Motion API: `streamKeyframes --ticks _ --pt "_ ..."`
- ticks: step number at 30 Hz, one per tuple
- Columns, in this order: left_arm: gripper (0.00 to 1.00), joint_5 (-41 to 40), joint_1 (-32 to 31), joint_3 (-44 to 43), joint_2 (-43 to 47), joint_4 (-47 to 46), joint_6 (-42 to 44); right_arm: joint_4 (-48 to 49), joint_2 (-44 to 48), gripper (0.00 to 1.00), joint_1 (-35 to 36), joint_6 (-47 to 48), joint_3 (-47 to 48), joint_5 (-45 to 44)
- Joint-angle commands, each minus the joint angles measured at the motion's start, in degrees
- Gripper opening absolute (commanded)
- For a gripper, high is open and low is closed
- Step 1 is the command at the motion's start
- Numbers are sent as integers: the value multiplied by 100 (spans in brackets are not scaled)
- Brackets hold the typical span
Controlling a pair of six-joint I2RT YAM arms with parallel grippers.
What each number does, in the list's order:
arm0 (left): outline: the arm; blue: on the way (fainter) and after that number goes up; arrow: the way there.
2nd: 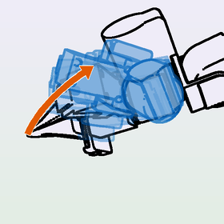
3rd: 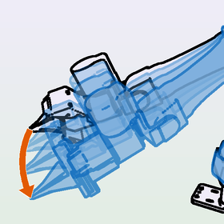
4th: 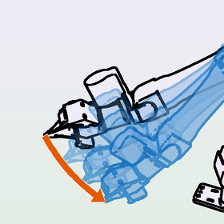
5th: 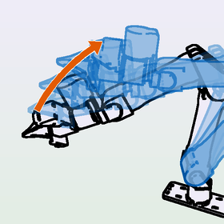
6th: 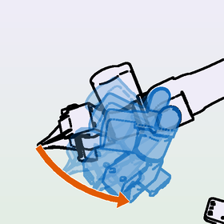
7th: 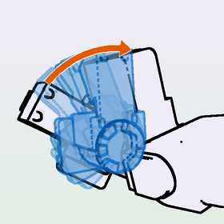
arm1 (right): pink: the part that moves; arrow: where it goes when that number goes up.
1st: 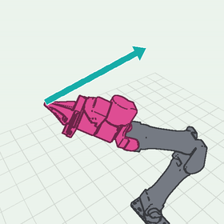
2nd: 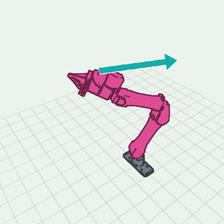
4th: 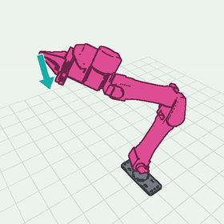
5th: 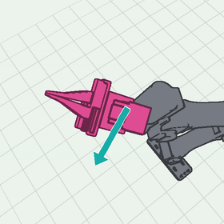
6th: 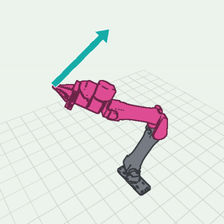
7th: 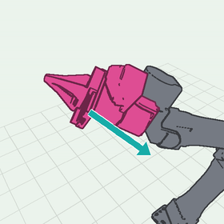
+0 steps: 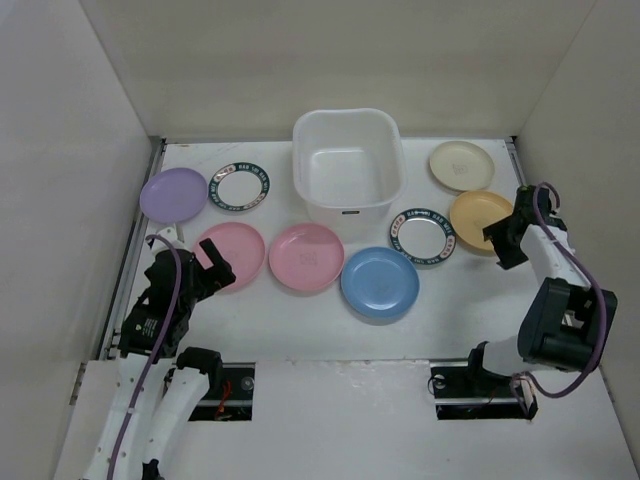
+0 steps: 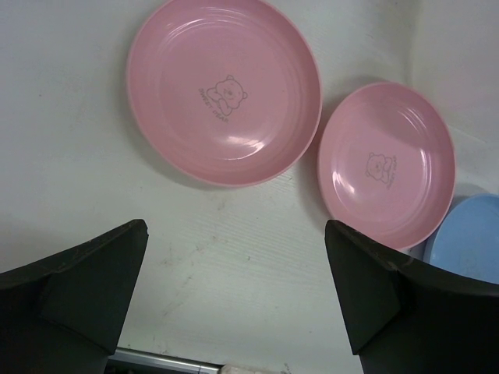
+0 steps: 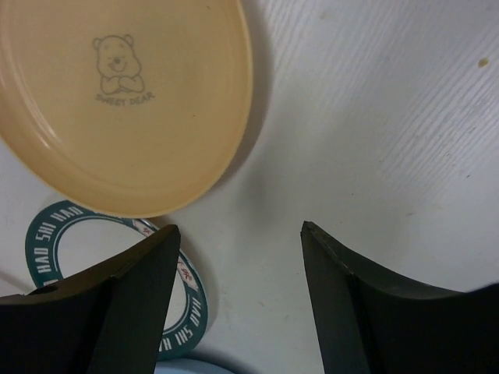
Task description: Place the plates into the plastic bin on the countertop
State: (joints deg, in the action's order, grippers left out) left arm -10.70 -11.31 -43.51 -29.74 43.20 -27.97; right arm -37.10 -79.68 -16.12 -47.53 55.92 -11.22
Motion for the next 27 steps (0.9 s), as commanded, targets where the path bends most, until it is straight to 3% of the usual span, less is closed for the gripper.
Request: streamKeyframes --ticks 1,10,20,22,27 --pt "100 -11 -51 -26 82 206 -148 457 -179 69 16 -1099 -178 217" --pt "100 -38 -42 -9 -32 215 -148 1108 -1084 60 17 -1847 -161 498" --pt "100 -55 11 -26 -269 162 -130 1179 -1717 54 -1 -2348 129 525" --pt "100 -55 11 -44 -313 162 -121 1179 -1796 46 -1 -2384 165 525" --pt "100 -64 19 -61 -366 171 -121 1179 -1832 2 -10 -2542 147 542"
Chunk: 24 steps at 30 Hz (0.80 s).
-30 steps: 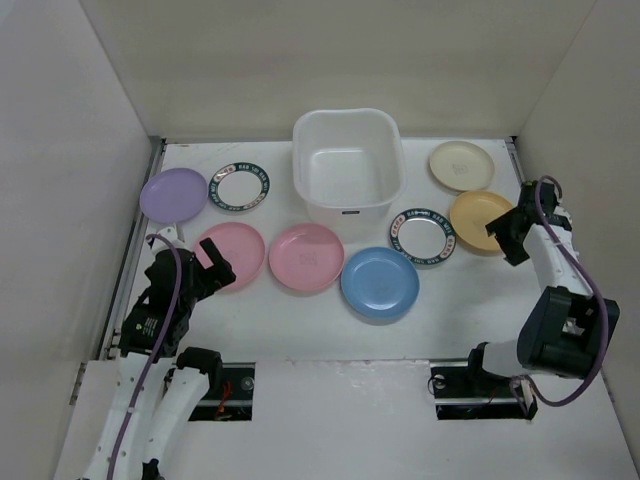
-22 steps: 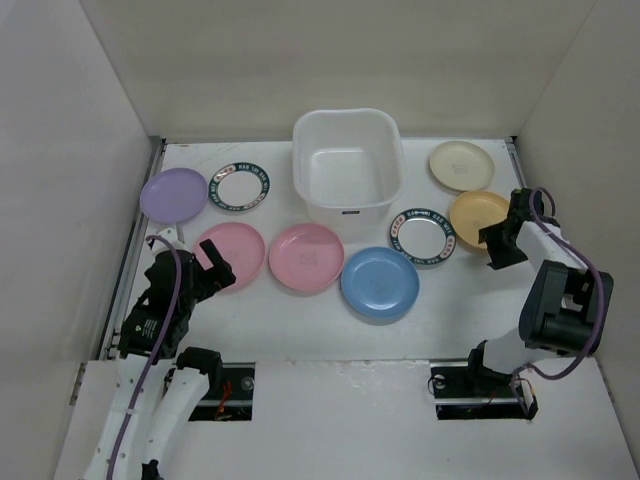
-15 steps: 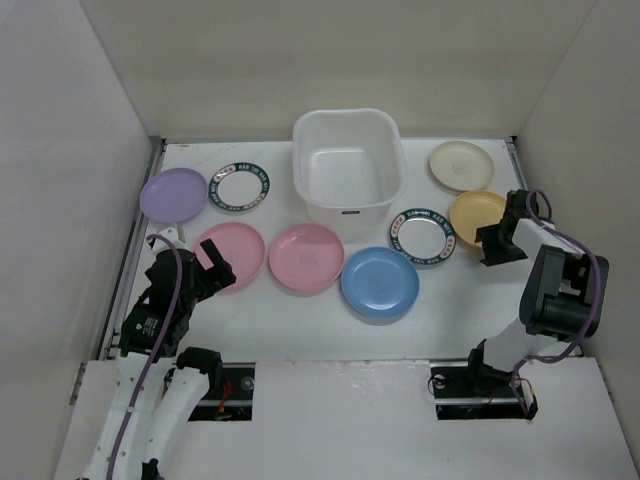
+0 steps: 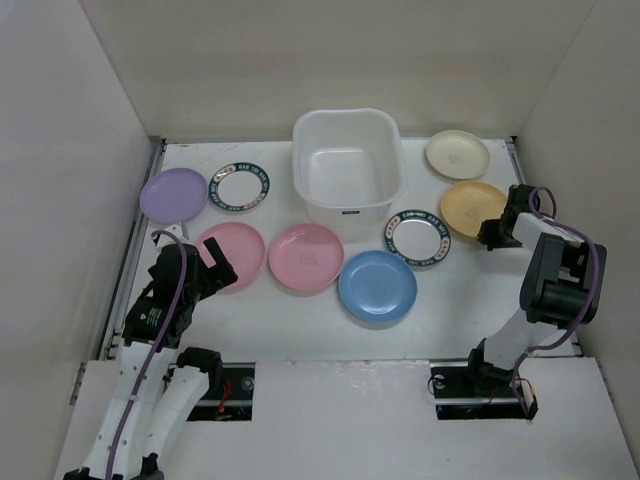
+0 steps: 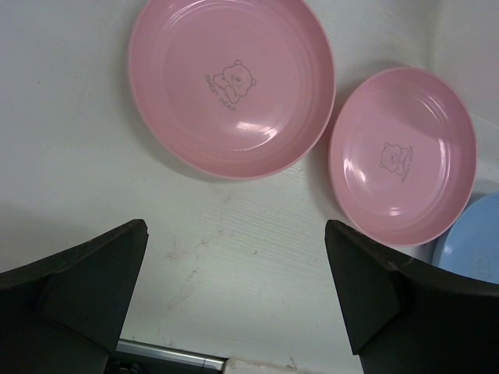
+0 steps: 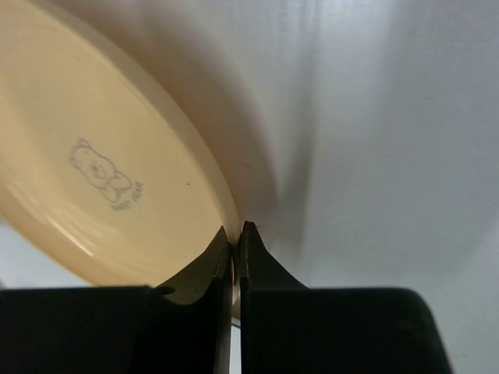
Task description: Place the plates into the plastic bin on the countertop
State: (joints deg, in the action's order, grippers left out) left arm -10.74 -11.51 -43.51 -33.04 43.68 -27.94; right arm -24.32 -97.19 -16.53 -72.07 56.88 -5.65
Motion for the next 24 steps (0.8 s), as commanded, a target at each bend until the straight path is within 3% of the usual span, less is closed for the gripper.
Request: streamKeyframes --ticks 1,8,15,19,24 --pt "100 -60 39 -61 -36 132 -124 -126 15 0 40 -122 25 -41" --pt "100 -24 -5 -79 -45 114 -124 -380 1604 0 84 -413 -353 -305" --pt "100 20 -145 -105 -10 70 -141 -1207 3442 0 514 -475 41 -710" --pt "100 46 -286 -97 60 70 -168 -1304 3313 0 1532 -509 954 -613" --pt "100 46 -418 -193 192 167 -176 -1295 2154 0 2728 -1001 2455 -928"
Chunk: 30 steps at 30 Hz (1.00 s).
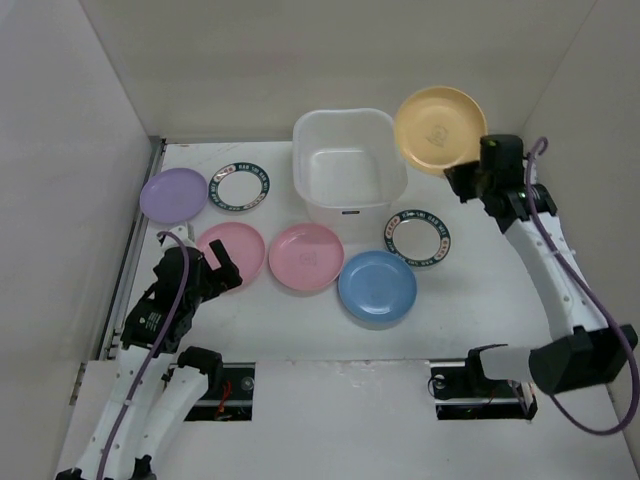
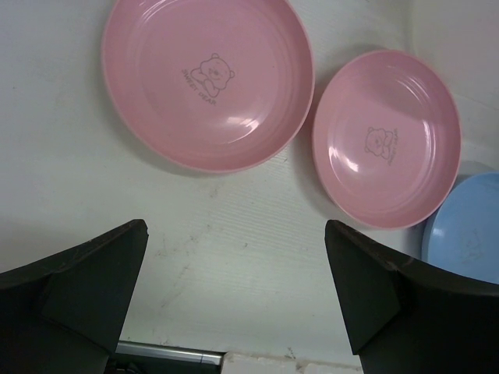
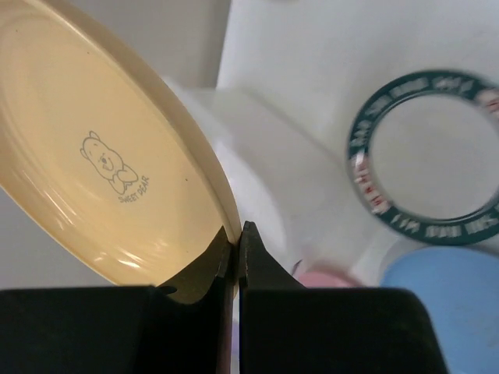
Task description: Place the plates into the plastic bin on the countertop
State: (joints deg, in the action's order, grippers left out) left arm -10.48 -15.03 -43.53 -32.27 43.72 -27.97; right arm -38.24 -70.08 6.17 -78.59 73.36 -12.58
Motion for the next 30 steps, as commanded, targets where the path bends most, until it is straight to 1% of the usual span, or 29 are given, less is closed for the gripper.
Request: streamKeyframes --ticks 1,3,6,9,12,15,21,26,30 --pt "100 20 -75 -209 142 189 -183 80 -890 0 650 -342 1211 -306" --pt "100 20 -57 -235 160 224 -183 -60 -1619 0 924 -237 2099 -394" --pt "100 -15 13 -253 160 251 -183 -542 -2735 0 1083 105 3452 -404" --pt "100 -51 109 -279 186 277 -200 -930 -3851 0 1083 816 4753 -114" --pt "100 -77 267 -358 125 364 -200 -1264 -4661 0 1092 1318 5546 184" --pt "100 -77 452 -384 28 391 -200 -1265 -5049 0 1066 1670 5733 484" --pt "100 -51 681 -402 -148 339 -227 -1256 -5480 0 1092 2242 5820 598" --pt "100 -42 716 -385 -253 330 -236 -1431 -5981 0 1144 2637 6487 748" --pt "100 -24 716 -393 -288 321 -236 -1783 -6403 0 1285 2840 7015 652"
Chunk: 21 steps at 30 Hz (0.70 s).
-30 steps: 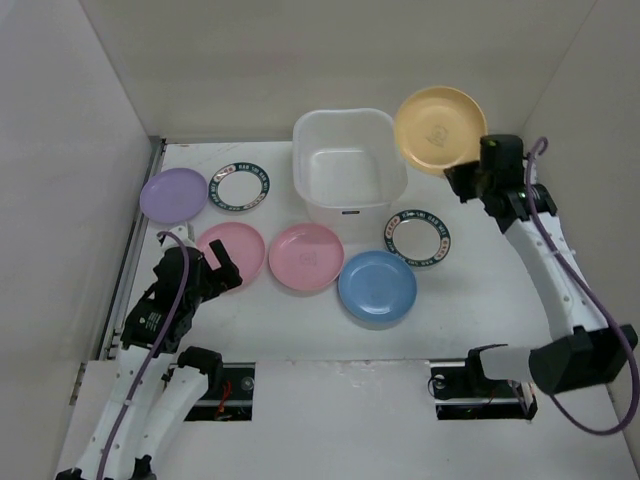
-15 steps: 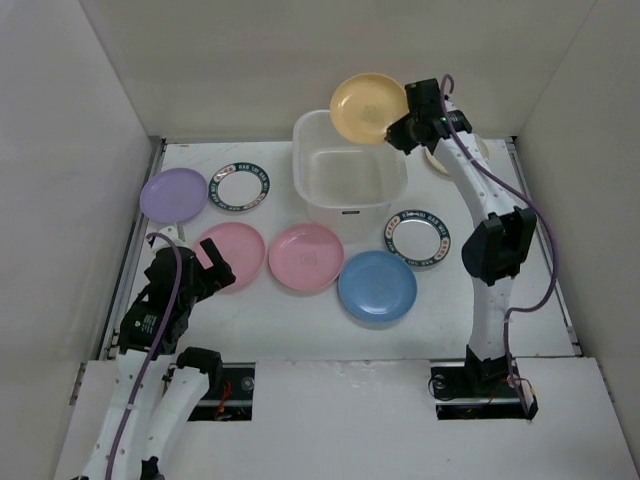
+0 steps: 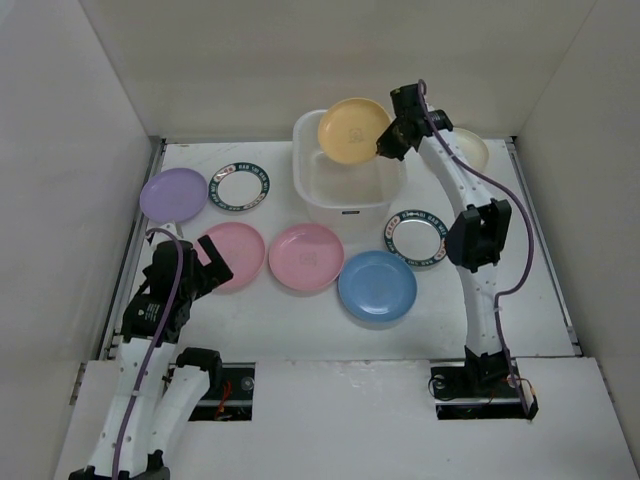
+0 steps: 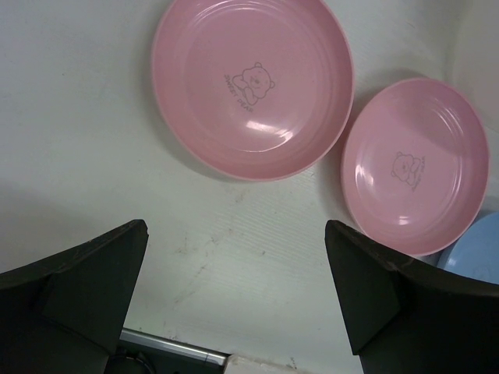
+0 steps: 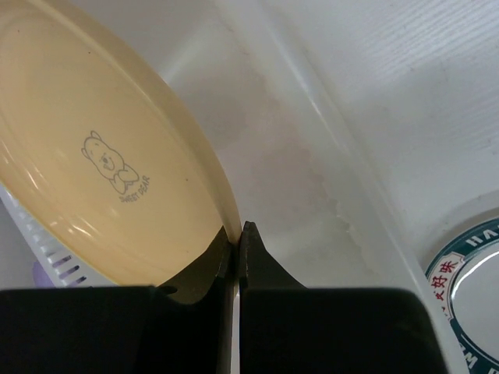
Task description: Place the plates into the plastic bin on the countertop
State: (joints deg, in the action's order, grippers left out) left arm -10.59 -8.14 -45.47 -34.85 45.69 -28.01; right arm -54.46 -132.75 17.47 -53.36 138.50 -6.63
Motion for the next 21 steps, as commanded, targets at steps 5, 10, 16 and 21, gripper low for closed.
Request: streamKeyframes --ticks 5,10,16,21 --pt "100 -48 37 -234 75 203 -214 -258 -392 0 313 502 538 -303" --pt "100 -13 45 -260 119 291 -205 -302 -568 0 454 660 529 -663" --pt "100 -5 45 -287 180 397 -170 -311 -700 10 568 687 529 -900" --pt "100 -5 45 -313 233 458 -161 -434 -796 21 612 722 520 -1129"
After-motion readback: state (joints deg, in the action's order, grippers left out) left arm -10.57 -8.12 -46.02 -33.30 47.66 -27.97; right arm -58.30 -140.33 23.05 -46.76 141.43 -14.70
